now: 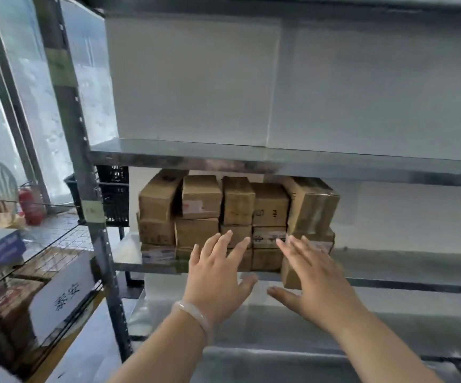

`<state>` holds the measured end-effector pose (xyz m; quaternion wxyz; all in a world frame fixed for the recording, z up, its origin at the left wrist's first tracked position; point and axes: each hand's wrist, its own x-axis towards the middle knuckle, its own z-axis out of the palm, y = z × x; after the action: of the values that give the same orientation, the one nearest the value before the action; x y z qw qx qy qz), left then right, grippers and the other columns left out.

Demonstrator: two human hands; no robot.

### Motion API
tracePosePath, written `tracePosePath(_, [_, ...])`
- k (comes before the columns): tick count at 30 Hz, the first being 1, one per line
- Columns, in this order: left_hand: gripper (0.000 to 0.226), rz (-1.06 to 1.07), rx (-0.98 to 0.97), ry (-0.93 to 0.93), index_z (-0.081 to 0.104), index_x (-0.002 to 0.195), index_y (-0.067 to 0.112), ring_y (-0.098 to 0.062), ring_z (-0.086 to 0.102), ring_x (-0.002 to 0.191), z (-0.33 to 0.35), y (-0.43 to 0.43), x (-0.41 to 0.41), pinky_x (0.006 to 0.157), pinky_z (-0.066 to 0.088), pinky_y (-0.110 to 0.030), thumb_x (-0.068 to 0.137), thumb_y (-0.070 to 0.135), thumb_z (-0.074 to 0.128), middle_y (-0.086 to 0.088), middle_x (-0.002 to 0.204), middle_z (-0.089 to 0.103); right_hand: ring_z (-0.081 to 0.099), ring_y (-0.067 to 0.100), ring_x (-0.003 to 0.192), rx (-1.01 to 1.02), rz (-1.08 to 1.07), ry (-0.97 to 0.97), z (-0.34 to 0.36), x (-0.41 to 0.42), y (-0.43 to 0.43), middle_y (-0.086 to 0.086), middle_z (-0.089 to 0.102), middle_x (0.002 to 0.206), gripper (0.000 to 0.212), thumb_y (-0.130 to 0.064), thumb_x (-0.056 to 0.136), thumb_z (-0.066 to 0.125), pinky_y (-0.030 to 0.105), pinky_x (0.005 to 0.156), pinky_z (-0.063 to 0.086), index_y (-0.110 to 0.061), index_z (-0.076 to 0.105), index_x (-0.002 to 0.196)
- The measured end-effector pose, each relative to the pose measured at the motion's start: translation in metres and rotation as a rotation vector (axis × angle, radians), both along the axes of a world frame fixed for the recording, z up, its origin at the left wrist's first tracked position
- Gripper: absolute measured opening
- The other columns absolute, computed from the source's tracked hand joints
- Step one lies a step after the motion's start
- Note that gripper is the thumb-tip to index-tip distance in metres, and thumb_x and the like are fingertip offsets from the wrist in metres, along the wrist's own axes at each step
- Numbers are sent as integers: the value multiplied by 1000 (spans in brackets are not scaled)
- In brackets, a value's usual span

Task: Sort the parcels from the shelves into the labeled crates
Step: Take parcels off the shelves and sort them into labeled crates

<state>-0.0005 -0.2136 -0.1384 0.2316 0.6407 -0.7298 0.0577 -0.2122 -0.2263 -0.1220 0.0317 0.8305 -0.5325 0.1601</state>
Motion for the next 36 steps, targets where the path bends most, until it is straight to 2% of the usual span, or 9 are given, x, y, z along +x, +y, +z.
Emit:
tracePosePath(6, [74,-148,32,87,11,152,46,-16,7,149,1,-28,-98,120,11,-46,89,65,46,8,162,14,-1,12,150,11,-142,-64,-1,-94,-4,-10,1,164,90,-78,82,39,31,119,3,-42,-4,152])
tracePosePath(10, [74,-181,30,145,15,152,44,-18,11,149,13,-61,-125,119,17,-45,90,61,51,7,162,17,9,9,148,41,-158,-163,3,-118,-26,-11,10,162,85,-66,86,52,30,117,19,-41,6,153])
tracePosePath(18, [71,-232,116,307,16,153,42,-22,12,149,24,-152,-147,118,22,-41,92,58,50,6,161,17,23,10,145,79,-212,-354,16,-128,-126,-12,21,160,78,-63,88,53,34,112,30,-42,14,152])
tracePosePath(24, [75,-245,131,434,15,154,37,-17,12,148,20,-211,-146,115,20,-31,92,55,53,9,161,16,34,15,140,197,-322,-679,16,-127,-211,-6,33,155,76,-61,87,57,37,109,33,-37,23,151])
tracePosePath(28, [83,-259,170,540,2,155,37,-14,14,148,18,-238,-149,105,16,-21,93,54,53,9,161,16,39,22,139,375,-340,-987,13,-122,-251,-2,36,155,72,-62,90,52,35,109,34,-37,24,152])
tracePosePath(29, [84,-264,199,573,-1,155,37,-14,16,148,17,-243,-151,104,17,-20,93,54,53,9,161,18,41,24,137,411,-351,-1036,11,-120,-258,0,40,153,70,-63,90,49,40,112,34,-36,28,151])
tracePosePath(31, [82,-267,251,639,1,156,35,-13,19,148,16,-248,-155,106,19,-20,95,53,52,6,162,20,50,25,128,441,-381,-1079,7,-116,-263,2,53,140,61,-66,90,46,48,109,39,-31,45,141])
tracePosePath(33, [76,-252,249,737,9,156,35,-9,23,146,11,-246,-160,110,23,-23,96,48,53,7,160,23,58,22,115,409,-387,-1166,3,-113,-260,0,64,123,45,-63,90,49,49,103,45,-30,58,119])
tracePosePath(36, [69,-198,227,924,18,154,38,3,40,124,11,-237,-168,100,31,-16,96,44,56,11,149,32,63,19,104,366,-336,-1302,-1,-119,-243,-5,70,106,25,-54,90,57,48,97,50,-33,65,102])
